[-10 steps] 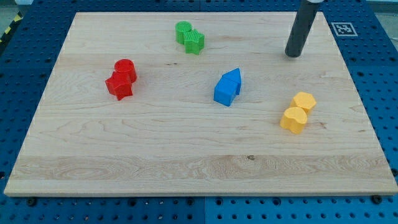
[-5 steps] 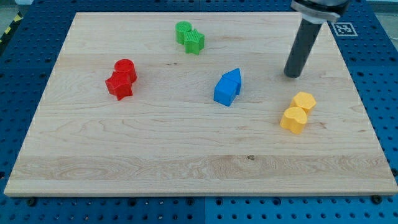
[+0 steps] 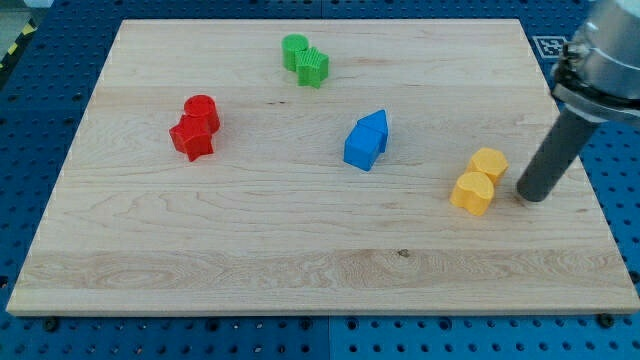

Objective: Move the yellow blocks closer to the blue blocks

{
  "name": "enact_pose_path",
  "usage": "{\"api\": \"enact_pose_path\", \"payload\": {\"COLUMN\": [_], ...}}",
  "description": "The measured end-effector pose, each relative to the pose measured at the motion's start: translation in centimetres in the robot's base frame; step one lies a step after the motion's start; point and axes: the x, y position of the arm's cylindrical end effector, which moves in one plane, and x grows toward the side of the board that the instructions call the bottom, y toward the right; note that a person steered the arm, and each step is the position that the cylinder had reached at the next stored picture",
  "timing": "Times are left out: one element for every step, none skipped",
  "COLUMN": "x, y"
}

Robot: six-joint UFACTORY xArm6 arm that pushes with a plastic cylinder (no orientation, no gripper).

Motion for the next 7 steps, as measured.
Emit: {"api": "enact_pose_path", "payload": {"x": [1.9, 2.4, 1.4, 0.1, -2.0, -2.6, 1.3], "y": [-1.1, -2.1, -3.3, -6.1, -8.9, -11.1, -10.4]}}
